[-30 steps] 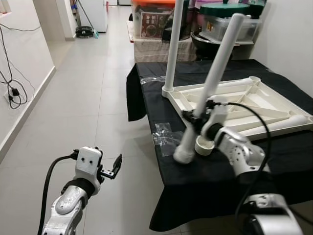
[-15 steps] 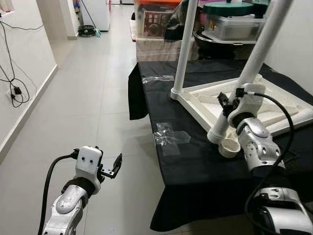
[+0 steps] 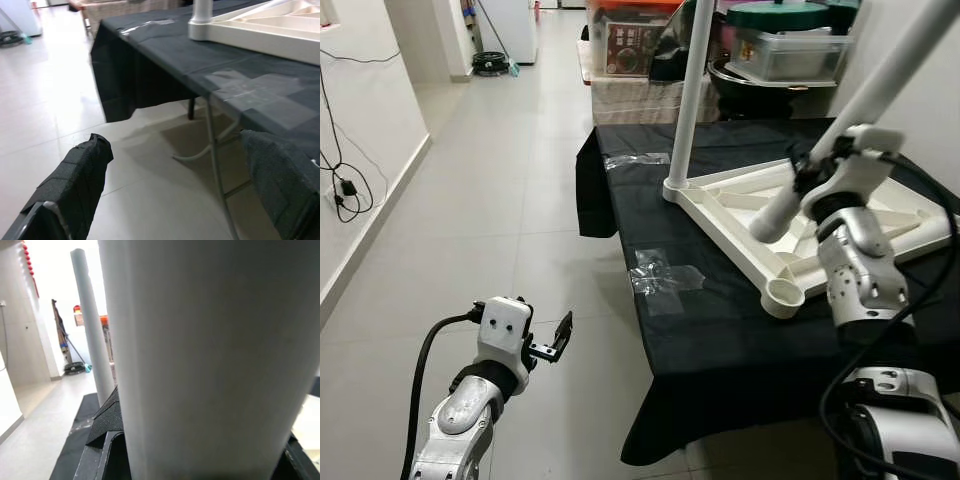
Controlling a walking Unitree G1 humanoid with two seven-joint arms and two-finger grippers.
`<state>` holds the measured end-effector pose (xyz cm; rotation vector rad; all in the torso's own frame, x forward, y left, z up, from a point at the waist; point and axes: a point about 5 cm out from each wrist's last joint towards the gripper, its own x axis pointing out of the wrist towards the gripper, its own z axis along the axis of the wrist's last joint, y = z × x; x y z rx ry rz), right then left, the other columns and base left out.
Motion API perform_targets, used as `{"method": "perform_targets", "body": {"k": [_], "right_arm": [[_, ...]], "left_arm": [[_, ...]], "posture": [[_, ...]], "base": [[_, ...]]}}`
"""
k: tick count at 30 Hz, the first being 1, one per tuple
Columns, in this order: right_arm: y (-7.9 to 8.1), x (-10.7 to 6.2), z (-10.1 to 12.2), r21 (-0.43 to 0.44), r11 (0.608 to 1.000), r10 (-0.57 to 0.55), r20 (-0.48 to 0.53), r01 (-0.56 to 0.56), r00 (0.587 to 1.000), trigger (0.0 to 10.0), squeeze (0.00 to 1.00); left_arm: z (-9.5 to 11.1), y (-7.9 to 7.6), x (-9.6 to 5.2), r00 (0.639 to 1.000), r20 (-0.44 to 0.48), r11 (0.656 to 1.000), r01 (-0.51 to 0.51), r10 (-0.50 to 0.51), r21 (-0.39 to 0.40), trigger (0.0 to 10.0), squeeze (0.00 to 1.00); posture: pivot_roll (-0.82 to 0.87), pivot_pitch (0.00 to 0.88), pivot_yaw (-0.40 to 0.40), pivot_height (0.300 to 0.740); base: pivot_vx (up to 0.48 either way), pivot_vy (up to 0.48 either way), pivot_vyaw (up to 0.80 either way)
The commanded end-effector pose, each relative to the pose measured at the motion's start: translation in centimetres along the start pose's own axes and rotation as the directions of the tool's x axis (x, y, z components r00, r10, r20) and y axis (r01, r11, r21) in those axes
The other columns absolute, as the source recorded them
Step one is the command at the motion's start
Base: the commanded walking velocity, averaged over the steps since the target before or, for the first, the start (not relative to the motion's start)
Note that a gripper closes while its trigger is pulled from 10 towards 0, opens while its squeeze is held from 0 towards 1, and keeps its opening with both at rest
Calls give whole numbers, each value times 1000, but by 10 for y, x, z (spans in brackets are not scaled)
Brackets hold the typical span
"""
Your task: Building children table
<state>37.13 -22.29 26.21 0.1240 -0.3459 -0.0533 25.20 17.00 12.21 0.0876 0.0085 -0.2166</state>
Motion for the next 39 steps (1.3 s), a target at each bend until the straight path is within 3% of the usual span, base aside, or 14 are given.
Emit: {"method": "perform_targets", "body": {"k": [1, 4, 6, 10, 14, 17, 21, 29, 30, 36, 39], "right_arm": [[8, -3, -3, 0, 1000, 12, -10, -12, 1000, 10000, 0], [30, -12, -16, 48, 996, 80, -40, -78, 996, 10000, 0], [33, -14, -18, 53, 995, 89, -48, -86, 995, 10000, 0], [49, -19, -29, -43, 991, 125, -89, -130, 988, 10000, 0], [54, -20, -32, 45, 992, 120, -87, -116, 989, 10000, 0], [57, -21, -34, -19, 990, 141, -103, -143, 985, 10000, 0], [54, -25, -37, 64, 994, 99, -104, -93, 990, 10000, 0], [46, -30, -37, -10, 999, 30, -101, -31, 994, 10000, 0], [41, -30, -37, -8, 1000, -17, -96, 16, 995, 10000, 0], [41, -32, -35, -20, 1000, -18, -81, 17, 997, 10000, 0], [43, -32, -35, 32, 999, -15, -95, 18, 995, 10000, 0]], "left_arm": [[-1, -4, 1, 1000, -3, 1000, 22, -22, 6, 10000, 0], [-1, -6, 1, 1000, -10, 999, 26, -25, 26, 10000, 0], [-1, -6, 2, 1000, -17, 999, 26, -25, 36, 10000, 0], [0, -3, 3, 1000, -12, 999, 17, -16, 41, 10000, 0], [1, -2, 3, 1000, -4, 999, 7, -6, 33, 10000, 0], [1, -3, 3, 1000, -1, 1000, 6, -6, 31, 10000, 0], [4, -3, 3, 1000, 25, 1000, -5, 5, 3, 10000, 0], [6, -1, 4, 999, 40, 1000, -22, 23, -22, 10000, 0], [7, 0, 4, 999, 44, 999, -28, 29, -24, 10000, 0], [8, 4, 6, 997, 52, 998, -50, 52, -42, 10000, 0], [9, 5, 6, 996, 66, 997, -49, 52, -53, 10000, 0]], "posture": [[54, 0, -67, 740], [61, 0, -69, 740], [63, 0, -70, 740], [66, 0, -71, 740], [67, 0, -73, 740], [67, 0, -73, 740], [63, 0, -74, 740], [56, 0, -70, 740], [55, 0, -70, 740], [52, 0, -66, 740], [51, 0, -65, 740]], "base": [[0, 0, 0], [0, -274, 0], [0, -465, 0], [0, -462, 559], [0, -464, 400], [0, -465, 267], [0, -459, 200], [0, -57, 0], [0, 0, 0], [0, 0, 0], [410, 0, -406]]}}
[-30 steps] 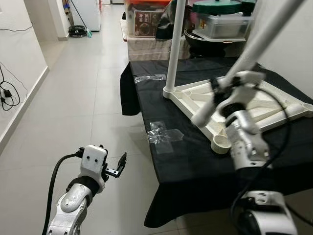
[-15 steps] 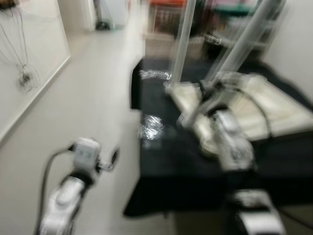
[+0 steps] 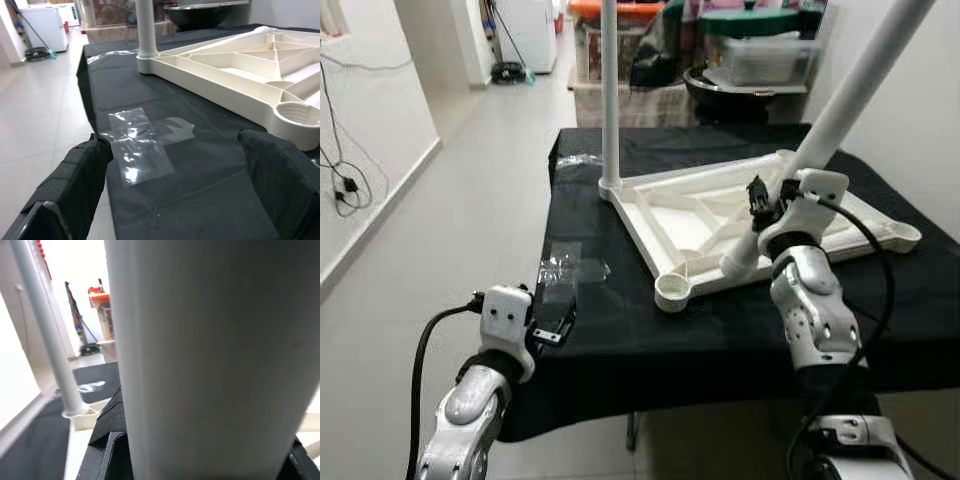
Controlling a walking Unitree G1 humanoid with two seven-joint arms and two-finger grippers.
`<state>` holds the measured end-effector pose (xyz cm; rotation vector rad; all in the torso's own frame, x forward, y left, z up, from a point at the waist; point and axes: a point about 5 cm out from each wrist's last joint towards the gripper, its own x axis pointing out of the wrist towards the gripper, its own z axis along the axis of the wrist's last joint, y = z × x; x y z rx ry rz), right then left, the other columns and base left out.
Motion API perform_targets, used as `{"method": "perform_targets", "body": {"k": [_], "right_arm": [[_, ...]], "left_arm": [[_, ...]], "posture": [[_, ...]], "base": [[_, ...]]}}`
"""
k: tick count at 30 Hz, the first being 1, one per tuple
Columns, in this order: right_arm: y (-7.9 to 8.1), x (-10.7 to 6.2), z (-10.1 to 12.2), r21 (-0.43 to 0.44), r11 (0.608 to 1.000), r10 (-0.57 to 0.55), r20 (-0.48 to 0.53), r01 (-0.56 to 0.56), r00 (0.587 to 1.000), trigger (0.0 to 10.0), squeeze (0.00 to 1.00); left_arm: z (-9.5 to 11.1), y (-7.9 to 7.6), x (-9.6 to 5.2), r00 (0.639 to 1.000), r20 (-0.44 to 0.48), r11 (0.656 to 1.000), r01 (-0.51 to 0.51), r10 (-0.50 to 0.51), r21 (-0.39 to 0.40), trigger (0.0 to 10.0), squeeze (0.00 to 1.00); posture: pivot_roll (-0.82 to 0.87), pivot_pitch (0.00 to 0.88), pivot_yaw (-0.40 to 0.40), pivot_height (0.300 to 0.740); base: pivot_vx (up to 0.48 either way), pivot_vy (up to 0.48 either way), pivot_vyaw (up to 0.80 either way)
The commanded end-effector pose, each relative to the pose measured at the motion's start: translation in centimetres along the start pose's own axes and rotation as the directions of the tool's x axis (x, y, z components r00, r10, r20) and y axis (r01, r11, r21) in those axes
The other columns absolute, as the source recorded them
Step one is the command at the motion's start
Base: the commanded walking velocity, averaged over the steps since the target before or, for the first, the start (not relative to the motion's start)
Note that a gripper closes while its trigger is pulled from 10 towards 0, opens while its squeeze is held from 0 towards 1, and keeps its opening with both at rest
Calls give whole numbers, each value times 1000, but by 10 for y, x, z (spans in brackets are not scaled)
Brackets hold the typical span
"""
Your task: Building children table
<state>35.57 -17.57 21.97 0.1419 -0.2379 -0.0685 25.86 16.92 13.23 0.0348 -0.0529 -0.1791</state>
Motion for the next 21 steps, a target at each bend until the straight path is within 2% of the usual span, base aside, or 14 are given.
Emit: {"method": "perform_targets", "body": {"k": [1, 3, 6, 10, 21], "right_arm": [[3, 0, 7, 25, 1000, 17, 25, -18, 1000, 10000, 0], [4, 0, 9, 20, 999, 25, 42, -26, 999, 10000, 0], [5, 0, 7, -2, 999, 33, 20, -33, 999, 10000, 0], [7, 0, 6, 11, 999, 33, 15, -33, 999, 10000, 0], [10, -2, 7, -17, 998, 65, 36, -64, 997, 10000, 0]], "left_arm": [[-1, 3, 0, 1000, 4, 1000, -8, 8, -8, 10000, 0], [-1, 3, 0, 1000, 6, 1000, -7, 7, -11, 10000, 0], [-1, 3, -1, 1000, 7, 1000, -6, 6, -12, 10000, 0], [-1, 2, -1, 1000, 8, 1000, -5, 5, -11, 10000, 0], [0, 1, -2, 1000, 15, 1000, -4, 4, -30, 10000, 0]], "posture": [[51, 0, -65, 740], [50, 0, -64, 740], [51, 0, -64, 740], [54, 0, -66, 740], [55, 0, -64, 740]], "base": [[472, 0, -800], [472, 0, -800], [472, 0, 0], [465, 0, -800], [0, 0, 0]]}}
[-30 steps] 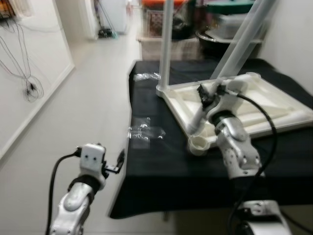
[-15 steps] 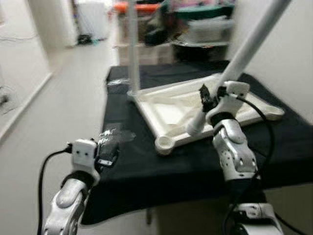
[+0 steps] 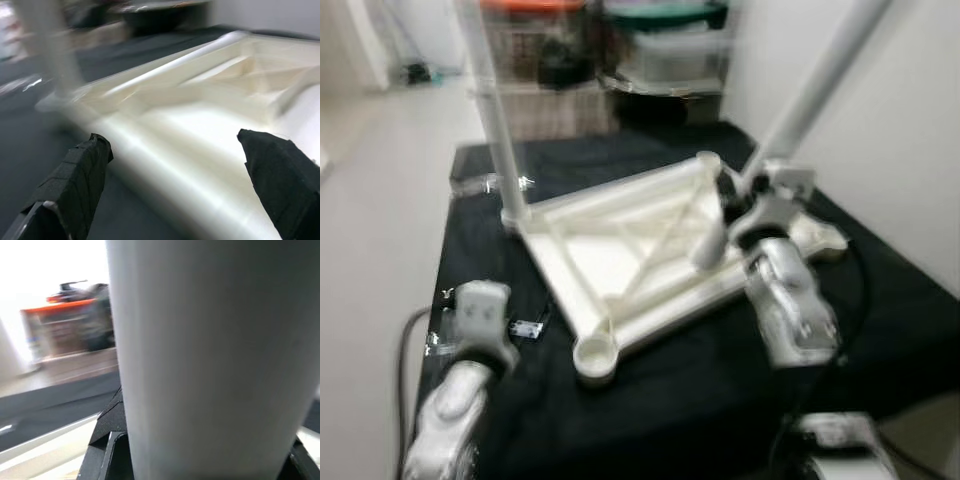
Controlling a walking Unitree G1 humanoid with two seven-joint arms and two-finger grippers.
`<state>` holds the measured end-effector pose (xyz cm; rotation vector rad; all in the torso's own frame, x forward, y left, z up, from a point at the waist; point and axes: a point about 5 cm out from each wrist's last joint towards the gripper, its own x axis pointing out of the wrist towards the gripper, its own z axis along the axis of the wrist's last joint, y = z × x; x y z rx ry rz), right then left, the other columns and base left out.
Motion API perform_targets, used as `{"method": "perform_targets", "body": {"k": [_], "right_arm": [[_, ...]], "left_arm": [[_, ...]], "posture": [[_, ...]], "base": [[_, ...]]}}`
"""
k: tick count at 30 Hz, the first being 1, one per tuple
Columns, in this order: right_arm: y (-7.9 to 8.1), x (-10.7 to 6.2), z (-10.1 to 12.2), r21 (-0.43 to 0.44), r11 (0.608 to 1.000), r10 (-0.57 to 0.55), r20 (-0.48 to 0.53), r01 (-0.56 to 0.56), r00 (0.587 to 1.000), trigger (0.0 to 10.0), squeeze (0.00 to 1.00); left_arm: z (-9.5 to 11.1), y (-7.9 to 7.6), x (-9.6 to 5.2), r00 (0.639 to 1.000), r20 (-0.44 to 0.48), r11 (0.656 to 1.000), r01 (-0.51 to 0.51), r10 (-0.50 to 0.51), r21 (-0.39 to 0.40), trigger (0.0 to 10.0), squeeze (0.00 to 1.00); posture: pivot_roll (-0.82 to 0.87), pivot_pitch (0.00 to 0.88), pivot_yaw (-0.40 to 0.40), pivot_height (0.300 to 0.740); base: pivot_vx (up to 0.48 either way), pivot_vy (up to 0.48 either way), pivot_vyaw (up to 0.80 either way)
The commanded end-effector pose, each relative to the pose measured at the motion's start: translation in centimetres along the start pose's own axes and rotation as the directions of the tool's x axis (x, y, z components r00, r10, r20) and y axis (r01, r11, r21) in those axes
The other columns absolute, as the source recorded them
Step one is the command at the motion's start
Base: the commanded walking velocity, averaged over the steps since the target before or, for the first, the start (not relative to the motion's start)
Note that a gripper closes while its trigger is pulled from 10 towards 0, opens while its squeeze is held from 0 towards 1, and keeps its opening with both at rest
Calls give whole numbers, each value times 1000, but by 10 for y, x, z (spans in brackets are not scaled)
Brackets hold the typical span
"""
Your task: Building children table
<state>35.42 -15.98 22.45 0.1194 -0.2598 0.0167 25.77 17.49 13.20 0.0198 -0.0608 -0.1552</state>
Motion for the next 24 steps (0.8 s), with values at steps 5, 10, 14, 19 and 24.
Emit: {"method": "perform_targets", "body": {"k": [5, 10, 14, 19, 24], "right_arm": [[-5, -1, 3, -2, 1000, -18, 18, 18, 1000, 10000, 0], [-3, -1, 3, 3, 1000, -10, 17, 10, 1000, 10000, 0], [-3, 0, 2, 16, 1000, -9, 14, 9, 1000, 10000, 0], [-2, 1, 2, 23, 1000, -9, 11, 9, 1000, 10000, 0], [2, 1, 2, 16, 1000, 8, 12, -8, 1000, 10000, 0]], "left_arm": [[1, -6, 0, 1000, 9, 1000, 28, -28, -5, 10000, 0], [2, -7, 0, 1000, 13, 1000, 24, -24, 6, 10000, 0], [4, -11, 0, 999, 25, 999, 42, -42, -17, 10000, 0], [5, -13, 0, 998, 31, 998, 51, -51, -24, 10000, 0], [7, -14, 0, 998, 45, 999, 52, -51, -11, 10000, 0]], "posture": [[59, 0, -66, 740], [59, 0, -66, 740], [63, 0, -69, 740], [63, 0, -70, 740], [69, 0, -71, 740]], "base": [[0, 0, 0], [0, 0, 0], [0, 119, 0], [0, 479, 0], [0, 288, 0]]}}
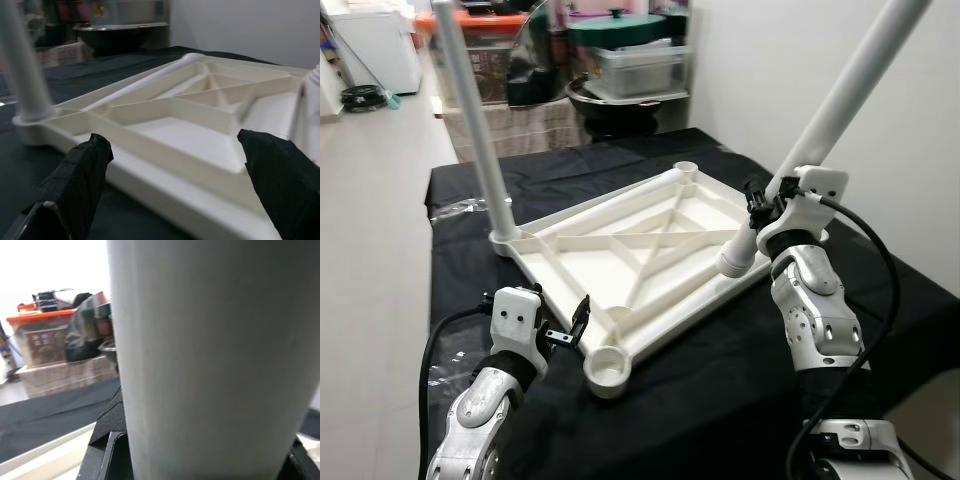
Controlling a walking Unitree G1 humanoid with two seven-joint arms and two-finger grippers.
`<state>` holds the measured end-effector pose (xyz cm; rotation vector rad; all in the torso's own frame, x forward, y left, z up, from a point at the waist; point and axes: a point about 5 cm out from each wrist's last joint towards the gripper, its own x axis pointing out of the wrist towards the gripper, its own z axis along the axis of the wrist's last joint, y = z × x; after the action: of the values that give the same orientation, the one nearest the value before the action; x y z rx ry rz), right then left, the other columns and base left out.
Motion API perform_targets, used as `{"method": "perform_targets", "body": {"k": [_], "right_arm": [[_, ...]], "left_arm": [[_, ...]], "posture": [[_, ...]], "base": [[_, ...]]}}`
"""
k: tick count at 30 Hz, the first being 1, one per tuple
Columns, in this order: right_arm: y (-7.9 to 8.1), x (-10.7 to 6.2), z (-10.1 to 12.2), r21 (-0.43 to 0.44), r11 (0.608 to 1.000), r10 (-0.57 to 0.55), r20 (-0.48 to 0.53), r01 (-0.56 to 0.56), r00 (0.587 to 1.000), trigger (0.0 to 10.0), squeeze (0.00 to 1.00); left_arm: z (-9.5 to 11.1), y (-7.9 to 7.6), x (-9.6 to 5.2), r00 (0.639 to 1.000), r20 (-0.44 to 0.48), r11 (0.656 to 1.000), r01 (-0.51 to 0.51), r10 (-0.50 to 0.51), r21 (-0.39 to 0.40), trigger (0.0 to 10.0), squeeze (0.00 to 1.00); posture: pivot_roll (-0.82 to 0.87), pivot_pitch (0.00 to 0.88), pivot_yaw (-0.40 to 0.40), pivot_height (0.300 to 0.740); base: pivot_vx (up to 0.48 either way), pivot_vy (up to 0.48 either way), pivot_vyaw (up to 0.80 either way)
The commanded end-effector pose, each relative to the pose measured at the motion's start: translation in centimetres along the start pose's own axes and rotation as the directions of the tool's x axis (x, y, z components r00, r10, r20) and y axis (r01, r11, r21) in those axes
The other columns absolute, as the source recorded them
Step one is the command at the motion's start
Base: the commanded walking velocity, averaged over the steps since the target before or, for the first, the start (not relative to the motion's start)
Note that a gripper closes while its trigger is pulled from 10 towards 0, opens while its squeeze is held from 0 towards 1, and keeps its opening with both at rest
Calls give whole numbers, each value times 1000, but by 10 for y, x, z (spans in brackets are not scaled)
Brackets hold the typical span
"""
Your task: Building children table
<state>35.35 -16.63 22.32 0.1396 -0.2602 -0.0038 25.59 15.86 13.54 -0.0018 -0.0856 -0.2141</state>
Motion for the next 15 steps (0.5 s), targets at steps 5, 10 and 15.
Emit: {"method": "perform_targets", "body": {"k": [5, 10, 15], "right_arm": [[9, 2, 2, 0, 999, 34, 7, -34, 999, 10000, 0], [9, 2, 1, 4, 999, 36, 3, -36, 999, 10000, 0], [8, 2, 1, 6, 999, 36, 1, -36, 999, 10000, 0]], "left_arm": [[5, 2, -3, 1000, 28, 1000, -4, 4, 13, 10000, 0], [4, -1, -4, 1000, 26, 1000, 4, -4, 10, 10000, 0], [3, -3, -4, 1000, 16, 1000, 14, -14, 13, 10000, 0]], "posture": [[71, 0, -71, 740], [70, 0, -68, 740], [67, 0, -65, 740]], "base": [[0, 0, 0], [0, 0, 0], [-171, 0, 0]]}}
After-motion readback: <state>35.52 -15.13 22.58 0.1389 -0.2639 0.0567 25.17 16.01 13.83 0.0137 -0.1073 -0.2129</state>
